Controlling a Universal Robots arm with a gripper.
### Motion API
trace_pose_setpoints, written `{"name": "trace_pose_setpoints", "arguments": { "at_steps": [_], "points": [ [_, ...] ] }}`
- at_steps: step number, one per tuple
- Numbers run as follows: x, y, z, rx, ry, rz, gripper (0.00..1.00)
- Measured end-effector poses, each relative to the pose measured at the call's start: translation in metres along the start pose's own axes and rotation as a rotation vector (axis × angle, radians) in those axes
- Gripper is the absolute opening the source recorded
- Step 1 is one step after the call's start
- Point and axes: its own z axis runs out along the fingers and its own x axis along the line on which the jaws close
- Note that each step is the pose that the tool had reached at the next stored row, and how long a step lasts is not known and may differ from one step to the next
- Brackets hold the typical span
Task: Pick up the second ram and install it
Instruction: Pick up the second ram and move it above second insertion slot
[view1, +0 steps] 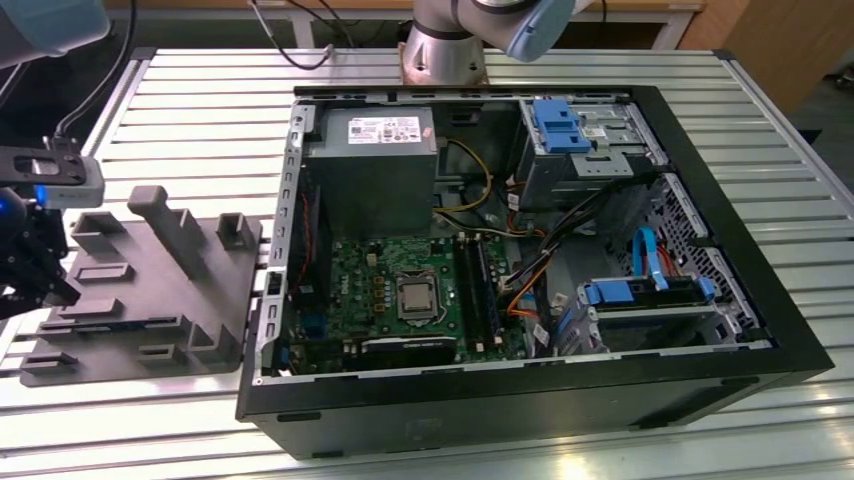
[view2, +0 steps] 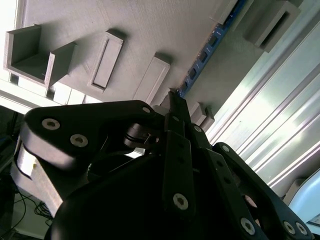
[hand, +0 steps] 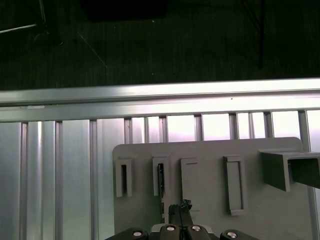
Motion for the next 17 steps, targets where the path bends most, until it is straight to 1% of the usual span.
{"name": "trace_pose_setpoints", "arguments": {
  "at_steps": [17],
  "points": [
    [0.0016,-0.0012,0.0032,0.0,0.0001,-0.003,0.11]
  ]
}}
